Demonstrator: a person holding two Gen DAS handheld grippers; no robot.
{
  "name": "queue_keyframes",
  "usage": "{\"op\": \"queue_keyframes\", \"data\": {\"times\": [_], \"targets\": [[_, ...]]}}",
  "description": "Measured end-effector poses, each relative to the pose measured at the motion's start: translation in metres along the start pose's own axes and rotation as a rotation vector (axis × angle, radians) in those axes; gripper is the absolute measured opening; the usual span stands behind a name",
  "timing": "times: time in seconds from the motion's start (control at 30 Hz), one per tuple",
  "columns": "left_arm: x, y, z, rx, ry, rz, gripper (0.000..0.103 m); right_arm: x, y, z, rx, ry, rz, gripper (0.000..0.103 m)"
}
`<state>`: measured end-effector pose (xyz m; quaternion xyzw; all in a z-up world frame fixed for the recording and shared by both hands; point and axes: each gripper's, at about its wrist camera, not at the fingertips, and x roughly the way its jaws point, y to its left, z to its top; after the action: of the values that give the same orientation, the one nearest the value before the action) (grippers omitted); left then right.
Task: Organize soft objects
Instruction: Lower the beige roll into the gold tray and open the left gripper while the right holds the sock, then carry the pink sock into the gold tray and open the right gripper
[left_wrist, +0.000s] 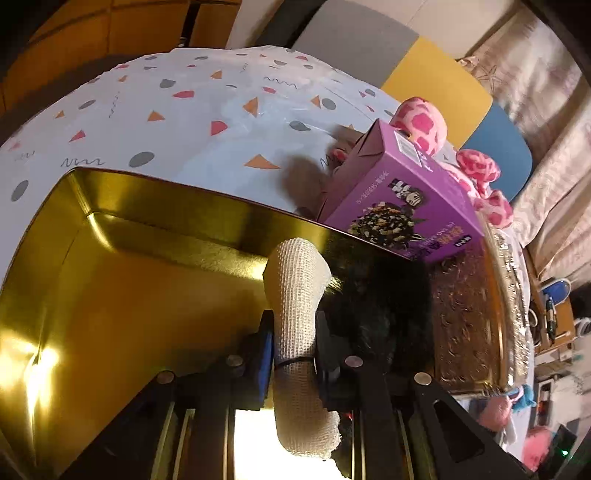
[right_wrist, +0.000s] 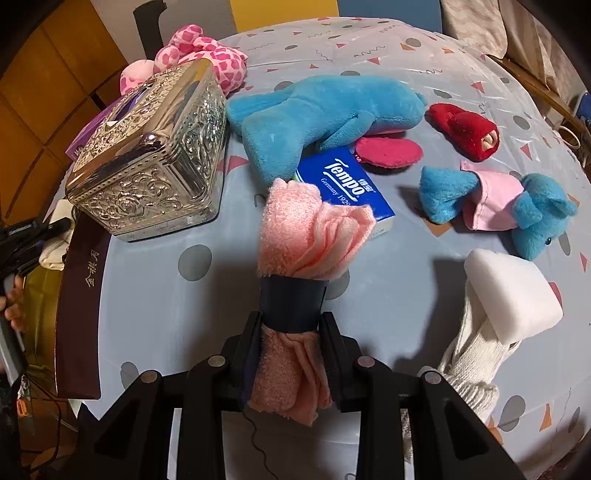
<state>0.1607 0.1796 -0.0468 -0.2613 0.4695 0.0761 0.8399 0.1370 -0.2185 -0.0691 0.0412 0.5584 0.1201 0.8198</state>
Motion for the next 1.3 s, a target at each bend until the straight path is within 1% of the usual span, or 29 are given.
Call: {"op": "queue_keyframes", "data": {"times": [0.03,0.07,0.13,0.2,0.27,0.33,0.4,0.57,0.7,0.87,0.9,1.0,1.17,1.3], "targets": [[0.003,-0.001,0.001,0.002,0.001,0.005,0.032,0.000,0.000,0.000,-0.001,0.000,-0.001,0.031],[0.006,-0.002,0.002,0.013,0.002,0.009,0.034,0.000,0.001,0.000,-0.004,0.000,-0.002,0.031],[0.010,-0.004,0.002,0.030,0.009,0.030,0.047,0.000,0.003,0.000,-0.013,-0.001,-0.007,0.031],[0.006,-0.005,0.001,0.048,-0.006,0.028,0.051,0.001,0.004,0.000,-0.019,-0.001,-0.011,0.031],[0.000,-0.005,0.000,0.077,-0.035,0.059,0.052,0.001,0.005,-0.001,-0.022,-0.001,-0.013,0.031],[-0.006,-0.005,-0.001,0.105,-0.061,0.066,0.052,0.002,0.006,-0.001,-0.025,-0.002,-0.015,0.031],[-0.012,-0.006,-0.006,0.128,-0.076,0.092,0.053,0.003,0.005,-0.001,-0.024,0.001,-0.012,0.032],[-0.037,-0.008,-0.022,0.160,-0.135,0.105,0.055,0.004,0.006,-0.001,-0.033,0.001,-0.018,0.032],[-0.057,-0.009,-0.036,0.182,-0.183,0.101,0.057,0.007,0.009,-0.003,-0.042,-0.003,-0.027,0.032],[-0.075,-0.015,-0.057,0.234,-0.202,0.085,0.060,0.007,0.016,-0.008,-0.042,-0.003,-0.042,0.032],[-0.078,-0.016,-0.061,0.242,-0.205,0.080,0.063,0.007,0.017,-0.009,-0.037,0.001,-0.043,0.032],[-0.086,-0.019,-0.071,0.265,-0.218,0.075,0.064,0.004,0.022,-0.015,-0.022,0.019,-0.042,0.031],[-0.096,-0.020,-0.080,0.291,-0.241,0.069,0.064,-0.001,0.039,-0.032,-0.023,0.041,-0.019,0.031],[-0.100,-0.018,-0.084,0.292,-0.246,0.066,0.064,-0.003,0.059,-0.046,-0.067,0.044,-0.016,0.031]]}}
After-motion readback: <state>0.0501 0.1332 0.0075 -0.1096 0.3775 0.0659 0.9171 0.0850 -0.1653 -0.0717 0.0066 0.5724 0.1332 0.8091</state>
